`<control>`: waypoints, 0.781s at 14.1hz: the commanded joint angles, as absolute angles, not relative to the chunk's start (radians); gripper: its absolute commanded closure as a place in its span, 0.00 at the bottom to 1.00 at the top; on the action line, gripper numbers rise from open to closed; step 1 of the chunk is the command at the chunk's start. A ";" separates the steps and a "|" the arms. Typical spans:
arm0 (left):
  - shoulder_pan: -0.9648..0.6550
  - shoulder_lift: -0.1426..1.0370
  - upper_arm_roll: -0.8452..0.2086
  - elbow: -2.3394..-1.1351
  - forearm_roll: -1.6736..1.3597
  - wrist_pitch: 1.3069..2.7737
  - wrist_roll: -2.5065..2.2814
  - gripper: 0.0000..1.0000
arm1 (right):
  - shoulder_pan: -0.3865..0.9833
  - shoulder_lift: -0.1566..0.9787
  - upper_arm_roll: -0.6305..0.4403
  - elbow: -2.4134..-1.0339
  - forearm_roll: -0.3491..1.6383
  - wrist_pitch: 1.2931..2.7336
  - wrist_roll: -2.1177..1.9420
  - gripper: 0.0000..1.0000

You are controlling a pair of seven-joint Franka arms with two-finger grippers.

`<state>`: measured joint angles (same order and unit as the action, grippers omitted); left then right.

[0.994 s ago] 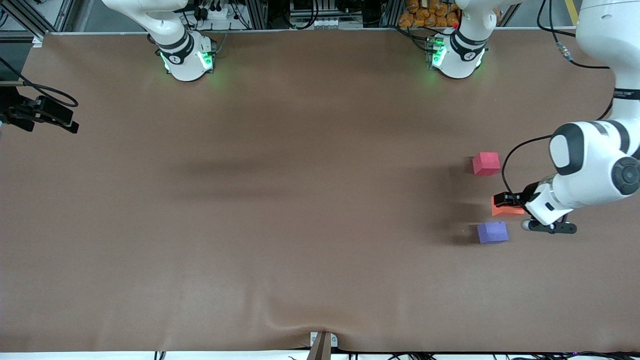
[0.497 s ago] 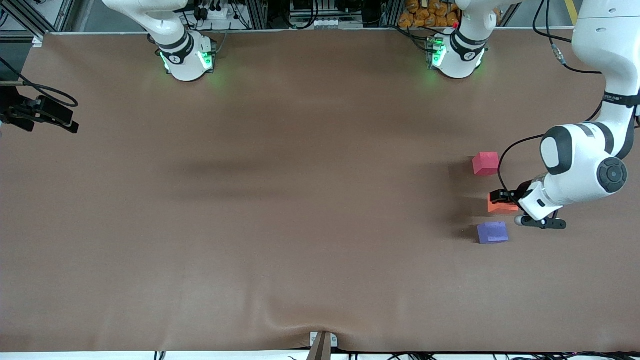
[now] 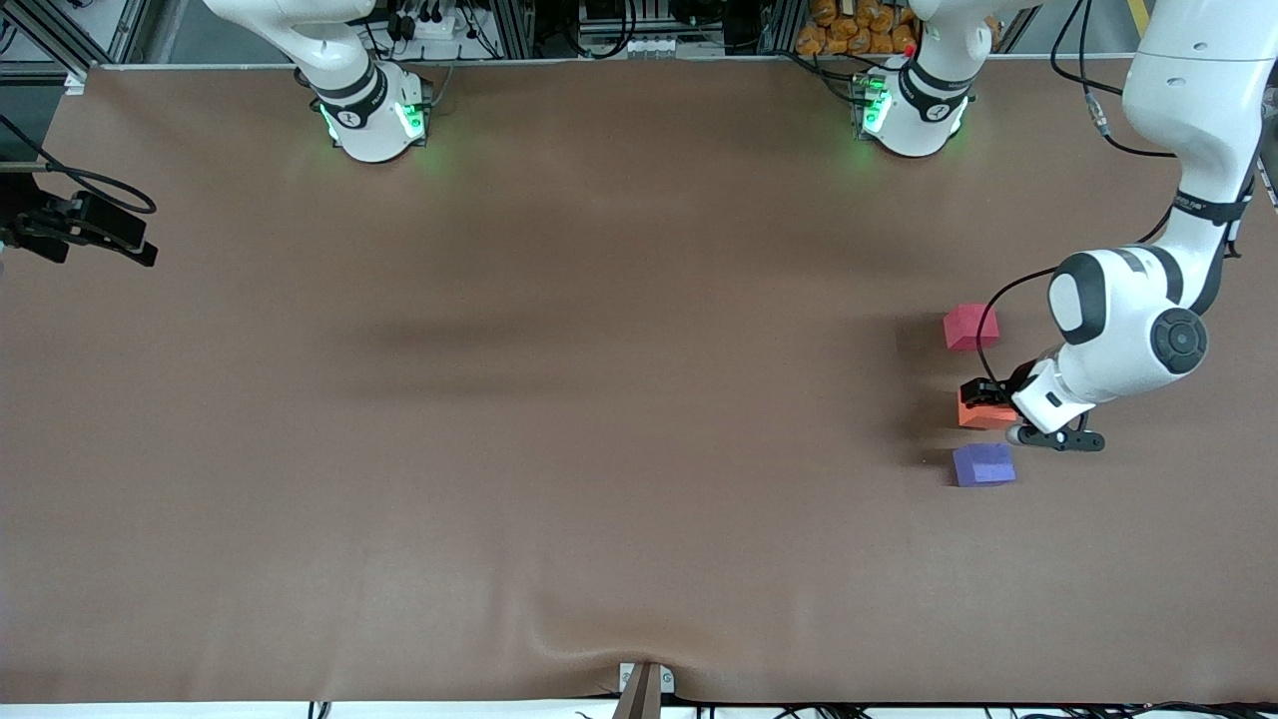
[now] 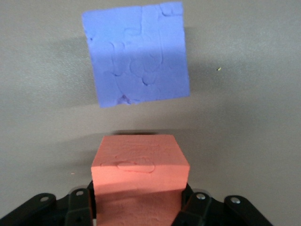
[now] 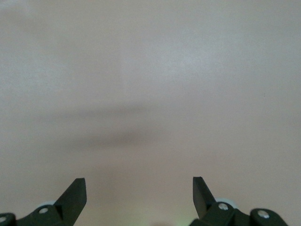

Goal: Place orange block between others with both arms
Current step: 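Lower the orange cube between the pink and purple cubes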

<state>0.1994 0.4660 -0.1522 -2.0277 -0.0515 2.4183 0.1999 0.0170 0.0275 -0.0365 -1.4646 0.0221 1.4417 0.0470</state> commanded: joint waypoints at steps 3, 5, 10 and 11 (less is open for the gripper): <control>0.202 0.460 -0.158 -2.045 -0.048 2.436 0.212 0.56 | -0.005 0.026 -0.021 -1.456 0.034 1.433 0.057 0.00; 0.202 0.468 -0.158 -2.043 -0.049 2.436 0.210 0.55 | -0.005 0.026 -0.021 -1.456 0.034 1.433 0.057 0.00; 0.204 0.476 -0.156 -2.043 -0.051 2.436 0.192 0.55 | -0.005 0.026 -0.021 -1.456 0.034 1.433 0.057 0.00; 0.204 0.477 -0.158 -2.043 -0.052 2.436 0.192 0.55 | -0.005 0.026 -0.021 -1.456 0.034 1.433 0.057 0.00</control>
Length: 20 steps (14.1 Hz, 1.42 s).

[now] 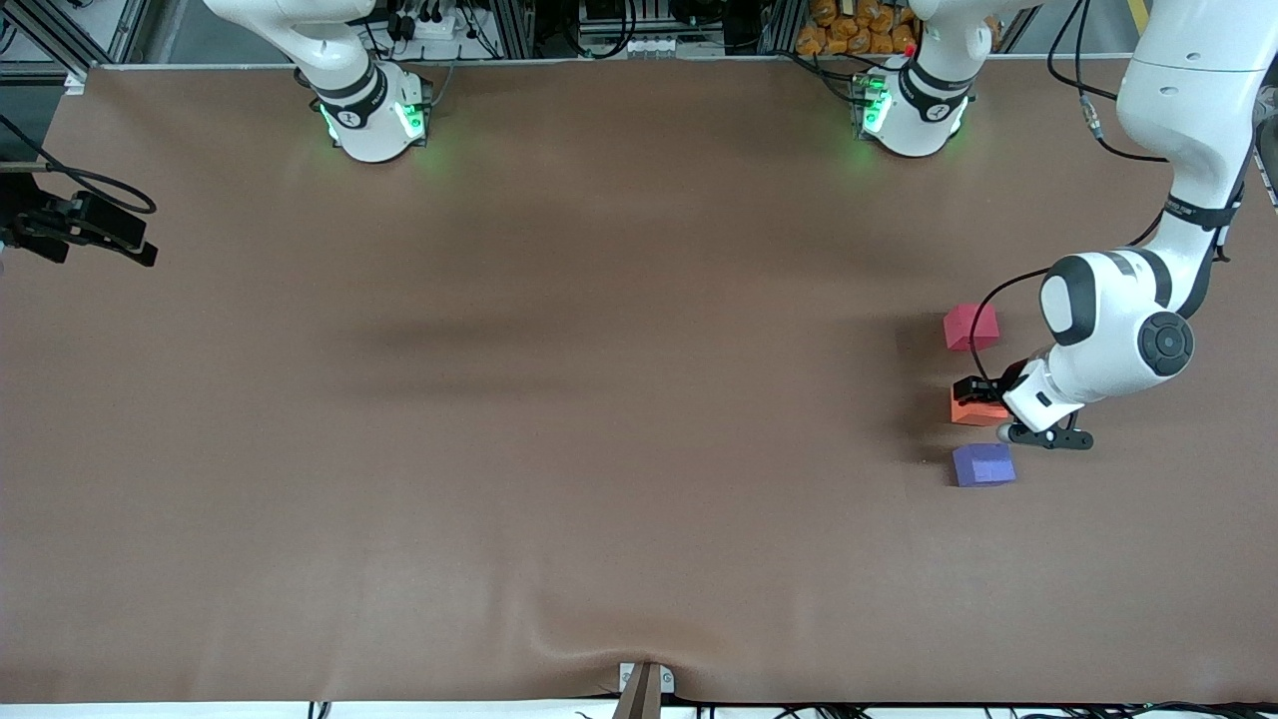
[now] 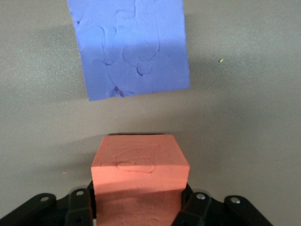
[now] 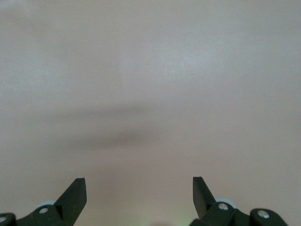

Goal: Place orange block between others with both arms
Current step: 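Lower the orange cube between the pink and purple cubes, then open the left gripper and lift away from the cubes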

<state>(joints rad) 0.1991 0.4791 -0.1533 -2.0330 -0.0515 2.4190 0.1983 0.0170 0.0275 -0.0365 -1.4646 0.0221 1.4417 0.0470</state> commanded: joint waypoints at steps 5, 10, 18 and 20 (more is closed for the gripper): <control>0.207 0.489 -0.158 -2.042 -0.051 2.437 0.192 0.53 | -0.003 0.026 -0.021 -1.456 0.034 1.433 0.057 0.00; 0.207 0.499 -0.156 -2.036 -0.051 2.437 0.192 0.00 | -0.005 0.026 -0.021 -1.456 0.034 1.433 0.057 0.00; 0.206 0.434 -0.158 -2.007 -0.052 2.353 0.149 0.00 | -0.003 0.026 -0.021 -1.456 0.034 1.433 0.057 0.00; 0.206 0.390 -0.160 -1.977 -0.054 2.263 0.121 0.00 | -0.005 0.026 -0.021 -1.456 0.034 1.433 0.057 0.00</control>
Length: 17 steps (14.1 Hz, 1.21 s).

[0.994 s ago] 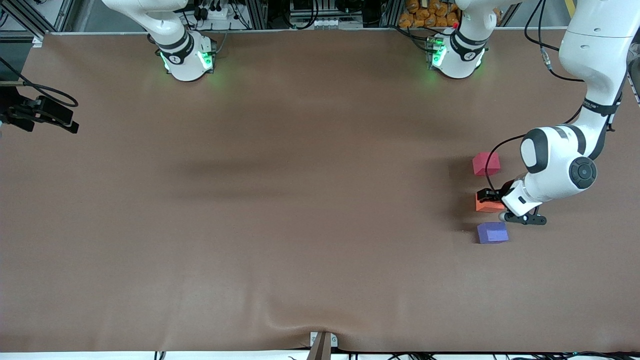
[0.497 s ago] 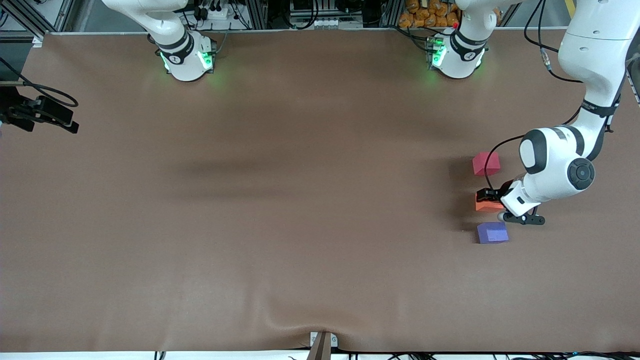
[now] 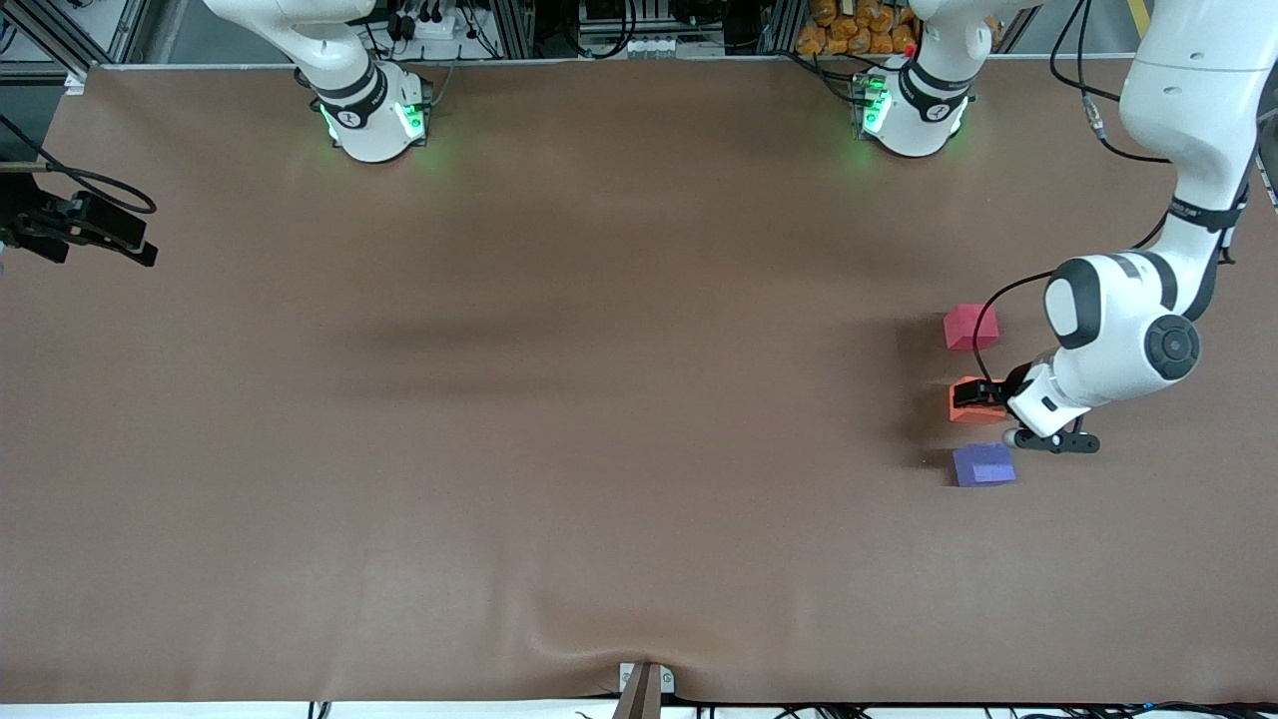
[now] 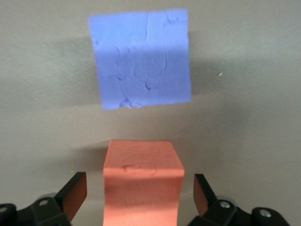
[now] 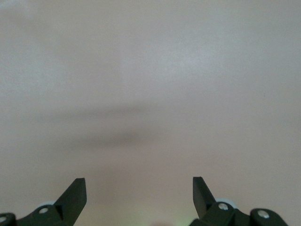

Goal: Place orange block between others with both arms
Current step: 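Open the left gripper and lift away from the cubes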

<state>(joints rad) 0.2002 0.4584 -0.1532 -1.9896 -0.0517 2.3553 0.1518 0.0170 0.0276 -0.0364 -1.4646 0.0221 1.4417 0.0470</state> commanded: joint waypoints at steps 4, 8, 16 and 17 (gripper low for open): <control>0.203 0.246 -0.178 -1.919 -0.074 2.064 0.000 0.00 | -0.003 0.026 -0.021 -1.456 0.034 1.434 0.057 0.00; 0.207 0.143 -0.186 -1.841 -0.072 1.855 -0.060 0.00 | -0.003 0.026 -0.021 -1.456 0.035 1.434 0.057 0.00; 0.206 0.092 -0.201 -1.542 -0.064 1.533 -0.058 0.00 | -0.002 0.028 -0.021 -1.456 0.035 1.436 0.057 0.00; 0.209 0.072 -0.201 -1.543 -0.066 1.529 -0.049 0.00 | -0.002 0.028 -0.021 -1.456 0.037 1.436 0.057 0.00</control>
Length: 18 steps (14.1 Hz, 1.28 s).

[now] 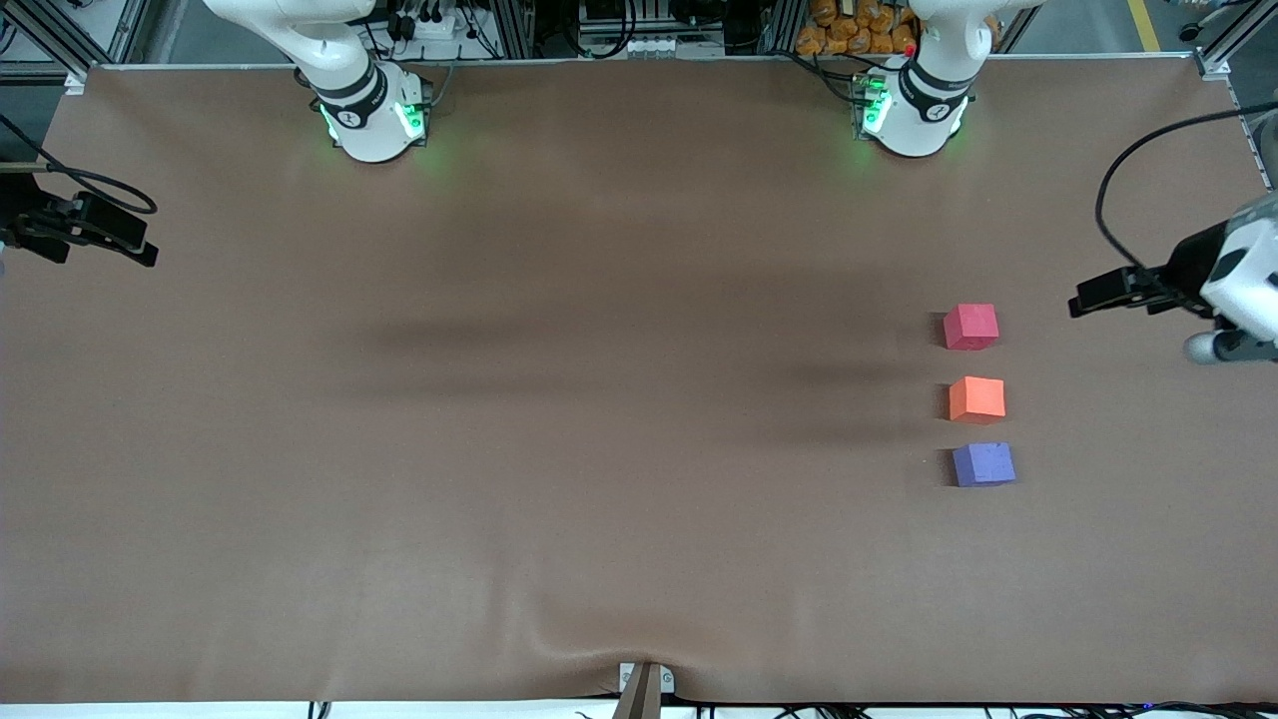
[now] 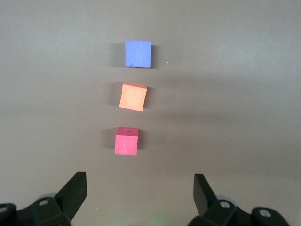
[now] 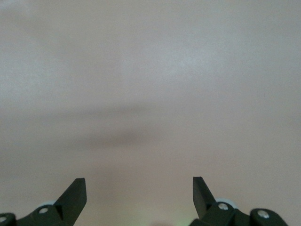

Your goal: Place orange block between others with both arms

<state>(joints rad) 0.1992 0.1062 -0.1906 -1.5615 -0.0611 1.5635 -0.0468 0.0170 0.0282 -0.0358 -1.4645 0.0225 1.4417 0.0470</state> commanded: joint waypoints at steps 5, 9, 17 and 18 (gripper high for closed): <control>0.206 0.003 -0.202 -1.543 -0.061 1.487 -0.048 0.00 | -0.002 0.028 -0.021 -1.456 0.037 1.436 0.057 0.00; 0.195 -0.020 -0.207 -1.549 -0.071 1.485 -0.043 0.00 | 0.000 0.028 -0.021 -1.456 0.037 1.436 0.057 0.00; -0.006 -0.063 -0.161 -1.640 -0.021 1.522 -0.155 0.00 | -0.002 0.028 -0.021 -1.456 0.037 1.434 0.058 0.00; -0.003 -0.061 -0.147 -1.632 -0.021 1.522 -0.143 0.00 | 0.000 0.028 -0.021 -1.456 0.038 1.434 0.060 0.00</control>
<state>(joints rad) -0.0065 -0.0252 -0.1756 -1.6094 -0.0378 1.5072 -0.1582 0.0170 0.0283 -0.0346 -1.4645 0.0228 1.4417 0.0470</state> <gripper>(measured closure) 0.000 0.000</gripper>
